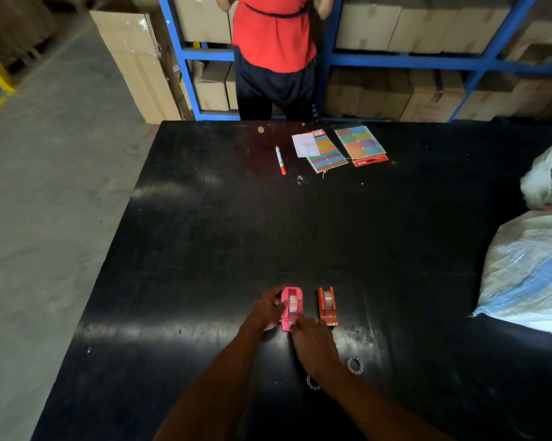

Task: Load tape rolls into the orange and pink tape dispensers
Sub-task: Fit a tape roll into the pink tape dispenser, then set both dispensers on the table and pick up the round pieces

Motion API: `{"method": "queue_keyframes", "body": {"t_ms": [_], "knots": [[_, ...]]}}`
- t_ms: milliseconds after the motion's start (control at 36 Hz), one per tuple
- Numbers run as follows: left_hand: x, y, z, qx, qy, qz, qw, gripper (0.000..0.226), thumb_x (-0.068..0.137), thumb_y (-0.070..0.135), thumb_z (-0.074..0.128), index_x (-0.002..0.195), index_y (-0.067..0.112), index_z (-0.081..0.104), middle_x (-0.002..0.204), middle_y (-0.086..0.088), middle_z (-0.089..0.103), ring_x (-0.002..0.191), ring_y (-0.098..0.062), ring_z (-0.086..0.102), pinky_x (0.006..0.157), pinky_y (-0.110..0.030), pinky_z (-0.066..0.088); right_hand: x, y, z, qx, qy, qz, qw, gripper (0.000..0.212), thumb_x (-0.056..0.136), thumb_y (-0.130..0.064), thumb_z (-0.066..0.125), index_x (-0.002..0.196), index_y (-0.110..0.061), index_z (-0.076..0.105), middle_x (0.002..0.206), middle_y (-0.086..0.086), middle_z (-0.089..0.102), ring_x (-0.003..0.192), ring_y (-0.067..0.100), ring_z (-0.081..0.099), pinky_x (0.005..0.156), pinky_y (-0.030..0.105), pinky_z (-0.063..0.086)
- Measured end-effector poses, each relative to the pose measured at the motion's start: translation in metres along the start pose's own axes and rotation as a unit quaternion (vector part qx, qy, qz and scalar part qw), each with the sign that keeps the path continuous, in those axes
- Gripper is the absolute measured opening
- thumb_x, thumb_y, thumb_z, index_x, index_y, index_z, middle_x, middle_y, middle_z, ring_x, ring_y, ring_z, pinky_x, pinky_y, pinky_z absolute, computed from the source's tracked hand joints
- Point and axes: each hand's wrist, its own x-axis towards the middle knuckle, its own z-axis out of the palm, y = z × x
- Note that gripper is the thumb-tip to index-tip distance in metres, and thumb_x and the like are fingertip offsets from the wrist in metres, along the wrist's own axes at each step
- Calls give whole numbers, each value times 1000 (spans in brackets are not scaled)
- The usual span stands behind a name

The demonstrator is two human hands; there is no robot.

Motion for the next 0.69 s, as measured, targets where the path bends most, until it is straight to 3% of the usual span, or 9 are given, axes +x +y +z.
{"method": "queue_keyframes", "body": {"t_ms": [83, 194, 250, 333, 444, 556, 611, 694], "knots": [[-3, 1, -1, 43, -7, 6, 999, 64, 79, 25, 58, 142, 25, 45, 134, -16, 59, 118, -32, 60, 101, -51, 50, -8, -5, -3, 8, -6, 16, 1000, 25, 99, -13, 43, 117, -11, 60, 119, 11, 61, 96, 27, 62, 93, 43, 45], [-28, 15, -1, 96, -23, 38, 994, 63, 88, 17, 57, 146, 28, 35, 136, -1, 52, 122, -20, 55, 102, -32, 45, -21, -4, -7, -16, -29, -8, 999, 24, 92, -7, 48, 113, -10, 59, 119, 14, 59, 91, 31, 65, 85, 43, 45], [-27, 3, 1, 115, -6, 45, 992, 65, 80, 36, 57, 141, 43, 35, 138, -2, 53, 122, -18, 57, 105, -37, 47, -26, -1, -5, -26, -29, -27, 999, 24, 86, -7, 55, 108, -12, 63, 115, 12, 63, 84, 30, 68, 77, 41, 49], [-35, -5, 6, 138, 23, 71, 988, 72, 76, 49, 58, 143, 32, 39, 136, 1, 52, 121, -15, 55, 107, -34, 43, -32, 5, -5, -33, -28, -20, 999, 16, 87, -11, 56, 99, -14, 67, 100, 9, 70, 78, 26, 69, 69, 38, 53], [-75, 9, 14, 189, 59, 119, 973, 45, 95, 22, 49, 140, 20, 44, 141, -7, 50, 123, -23, 54, 105, -29, 41, -49, 10, -26, -39, -29, -16, 999, 6, 81, -9, 69, 86, -8, 71, 89, 10, 70, 73, 27, 69, 64, 37, 53], [-99, 8, 24, 206, 67, 159, 963, 33, 95, 34, 39, 124, 27, 54, 124, 1, 61, 108, -17, 61, 95, -31, 49, -71, 31, -24, -4, 23, 33, 999, 18, 61, -22, 84, 71, -19, 69, 73, 1, 68, 59, 16, 66, 51, 27, 50], [-109, 5, 31, 221, 53, 176, 958, 30, 91, 43, 39, 114, 31, 55, 112, 4, 65, 97, -14, 63, 86, -30, 51, -82, 46, -11, 9, 57, 41, 997, 16, 63, -23, 78, 71, -22, 65, 75, 1, 64, 60, 20, 64, 51, 32, 50], [-124, 0, 44, 246, 22, 207, 947, 20, 86, 37, 46, 102, 27, 55, 97, 7, 63, 83, -10, 59, 77, -24, 45, -99, 66, 0, 26, 65, 83, 994, 14, 72, -22, 75, 76, -19, 62, 78, 4, 61, 63, 25, 61, 54, 36, 49]]}}
